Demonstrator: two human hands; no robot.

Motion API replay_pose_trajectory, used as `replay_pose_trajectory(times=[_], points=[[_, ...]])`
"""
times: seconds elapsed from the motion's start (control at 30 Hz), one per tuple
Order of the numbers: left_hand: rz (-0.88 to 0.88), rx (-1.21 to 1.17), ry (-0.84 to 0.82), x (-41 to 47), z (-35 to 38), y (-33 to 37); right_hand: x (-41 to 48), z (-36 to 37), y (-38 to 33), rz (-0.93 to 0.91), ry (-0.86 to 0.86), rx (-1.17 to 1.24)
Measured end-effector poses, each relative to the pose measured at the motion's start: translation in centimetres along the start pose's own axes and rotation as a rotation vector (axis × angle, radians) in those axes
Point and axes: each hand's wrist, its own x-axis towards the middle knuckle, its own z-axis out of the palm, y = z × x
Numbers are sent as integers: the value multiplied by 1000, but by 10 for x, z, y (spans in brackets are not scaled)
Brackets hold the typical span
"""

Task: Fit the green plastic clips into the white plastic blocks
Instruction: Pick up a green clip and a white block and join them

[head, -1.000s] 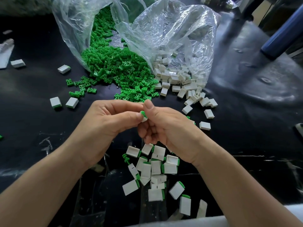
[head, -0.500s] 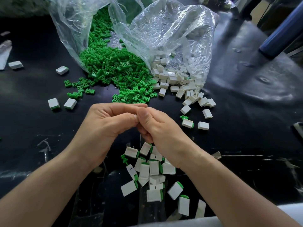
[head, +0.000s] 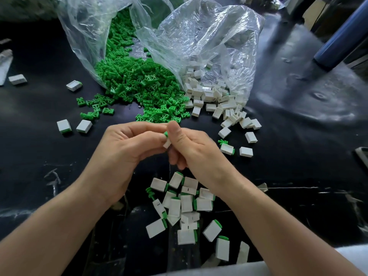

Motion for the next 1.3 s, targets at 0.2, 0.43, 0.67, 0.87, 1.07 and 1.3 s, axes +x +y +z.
replay_pose_trajectory(times=[0.2,0.43,0.67,0.87,1.07,1.3], points=[[-26,135,146,-1,-2,3,9,-10,13,-81,248,-466],[-150,377,-253,-10,7,4,25,-17,31,-63,199,-925],[-120,337,-163,-7,5,3,36,-18,38,91,56,-1015],[-144,343,-70,-5,4,0,26,-16,32,-12,110,-1014],[-162,391,14,-1,1,-6,19,-20,24,-183,233,-962],[-91,426,116,2,-2,-8,12,-16,16,-131,230,-407]])
